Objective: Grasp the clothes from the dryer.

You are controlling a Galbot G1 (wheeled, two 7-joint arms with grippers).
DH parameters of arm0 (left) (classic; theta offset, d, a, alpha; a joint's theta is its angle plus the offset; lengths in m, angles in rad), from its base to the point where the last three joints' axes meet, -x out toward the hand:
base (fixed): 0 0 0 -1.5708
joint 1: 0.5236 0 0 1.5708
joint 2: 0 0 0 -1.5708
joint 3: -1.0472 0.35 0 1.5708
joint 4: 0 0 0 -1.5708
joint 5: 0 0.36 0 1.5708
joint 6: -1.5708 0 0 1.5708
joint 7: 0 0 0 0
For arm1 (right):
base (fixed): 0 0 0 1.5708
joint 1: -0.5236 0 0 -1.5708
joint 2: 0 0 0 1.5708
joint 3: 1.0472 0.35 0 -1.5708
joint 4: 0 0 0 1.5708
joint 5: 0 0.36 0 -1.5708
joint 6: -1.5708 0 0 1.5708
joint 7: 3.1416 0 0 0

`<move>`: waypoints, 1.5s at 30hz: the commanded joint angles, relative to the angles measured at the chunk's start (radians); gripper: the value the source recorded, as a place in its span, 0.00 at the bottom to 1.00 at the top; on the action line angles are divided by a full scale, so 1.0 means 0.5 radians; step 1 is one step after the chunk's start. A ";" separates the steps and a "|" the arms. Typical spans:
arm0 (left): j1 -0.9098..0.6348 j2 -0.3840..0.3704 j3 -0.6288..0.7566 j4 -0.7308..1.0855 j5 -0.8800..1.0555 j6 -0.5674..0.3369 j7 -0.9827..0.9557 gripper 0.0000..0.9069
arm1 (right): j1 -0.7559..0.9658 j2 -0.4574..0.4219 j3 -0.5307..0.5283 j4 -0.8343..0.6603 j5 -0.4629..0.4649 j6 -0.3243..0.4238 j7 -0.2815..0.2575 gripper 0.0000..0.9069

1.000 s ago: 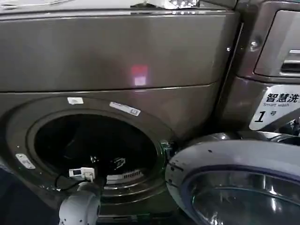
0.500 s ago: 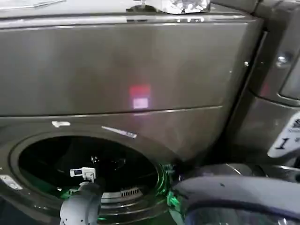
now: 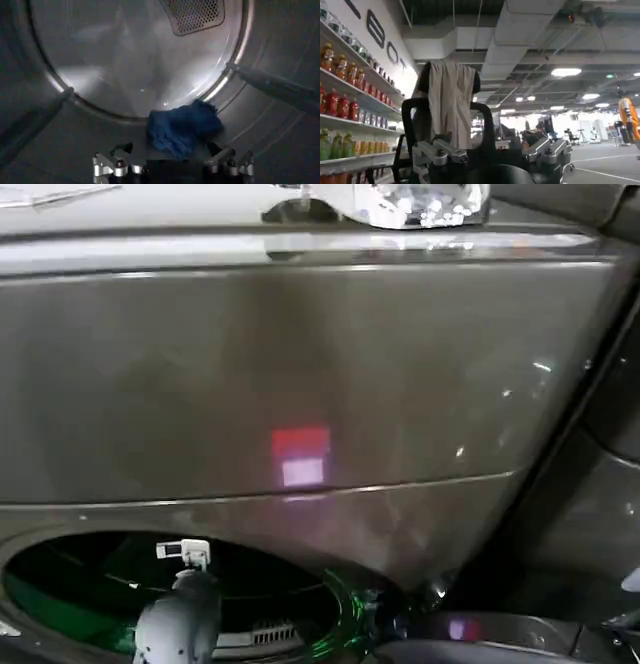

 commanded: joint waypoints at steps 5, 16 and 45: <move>-0.443 -0.003 -0.005 0.771 0.271 -0.479 0.234 1.00 | 0.014 0.001 -0.030 0.023 -0.011 0.003 0.003 1.00; -0.669 0.000 -0.012 1.182 0.660 -0.659 0.346 1.00 | 0.019 -0.002 -0.057 0.035 -0.027 0.003 0.004 1.00; -0.884 0.158 -0.140 1.420 2.261 -1.784 2.193 1.00 | 0.047 0.028 -0.152 0.060 -0.082 0.048 0.003 1.00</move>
